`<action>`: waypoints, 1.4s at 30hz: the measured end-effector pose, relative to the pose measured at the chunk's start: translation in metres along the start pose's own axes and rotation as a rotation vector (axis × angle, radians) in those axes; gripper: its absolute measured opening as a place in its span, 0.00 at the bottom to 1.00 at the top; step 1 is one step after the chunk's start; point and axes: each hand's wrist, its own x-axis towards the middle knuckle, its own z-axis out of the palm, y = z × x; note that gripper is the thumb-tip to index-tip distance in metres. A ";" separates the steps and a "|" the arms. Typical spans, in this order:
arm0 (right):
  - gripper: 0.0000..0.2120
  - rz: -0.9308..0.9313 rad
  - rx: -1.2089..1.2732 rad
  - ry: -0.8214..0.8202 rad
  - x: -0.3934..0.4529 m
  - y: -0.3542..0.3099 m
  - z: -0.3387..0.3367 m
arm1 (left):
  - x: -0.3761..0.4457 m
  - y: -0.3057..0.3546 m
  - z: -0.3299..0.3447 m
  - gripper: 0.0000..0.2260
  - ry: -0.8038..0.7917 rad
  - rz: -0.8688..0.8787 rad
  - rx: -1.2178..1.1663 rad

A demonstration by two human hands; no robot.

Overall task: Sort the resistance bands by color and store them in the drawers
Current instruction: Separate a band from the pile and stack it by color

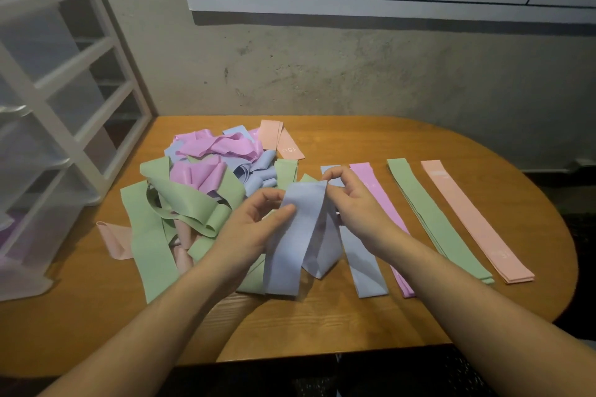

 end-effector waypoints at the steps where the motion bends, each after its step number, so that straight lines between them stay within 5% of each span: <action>1: 0.08 -0.002 0.005 -0.006 -0.001 -0.001 0.000 | -0.001 0.003 0.003 0.03 -0.003 0.025 0.007; 11: 0.14 0.060 0.107 -0.089 -0.010 -0.006 0.003 | 0.004 0.018 0.019 0.13 0.077 0.187 0.046; 18: 0.36 0.024 0.266 -0.174 -0.014 -0.001 0.001 | 0.010 0.020 0.025 0.16 0.109 0.318 0.209; 24: 0.11 -0.023 0.144 -0.090 -0.014 0.001 0.003 | 0.013 0.017 0.032 0.17 0.158 0.374 0.338; 28: 0.14 -0.007 0.160 -0.046 -0.015 0.000 0.002 | 0.013 0.013 0.035 0.18 0.155 0.383 0.369; 32: 0.14 -0.006 0.248 0.005 -0.015 -0.002 0.001 | 0.018 0.003 0.042 0.22 0.078 0.238 0.067; 38: 0.13 0.006 0.276 0.015 -0.013 -0.004 0.002 | 0.023 -0.002 0.048 0.14 0.013 0.073 0.087; 42: 0.11 -0.007 0.278 0.011 -0.013 -0.002 0.001 | 0.030 0.001 0.045 0.22 -0.025 -0.042 -0.116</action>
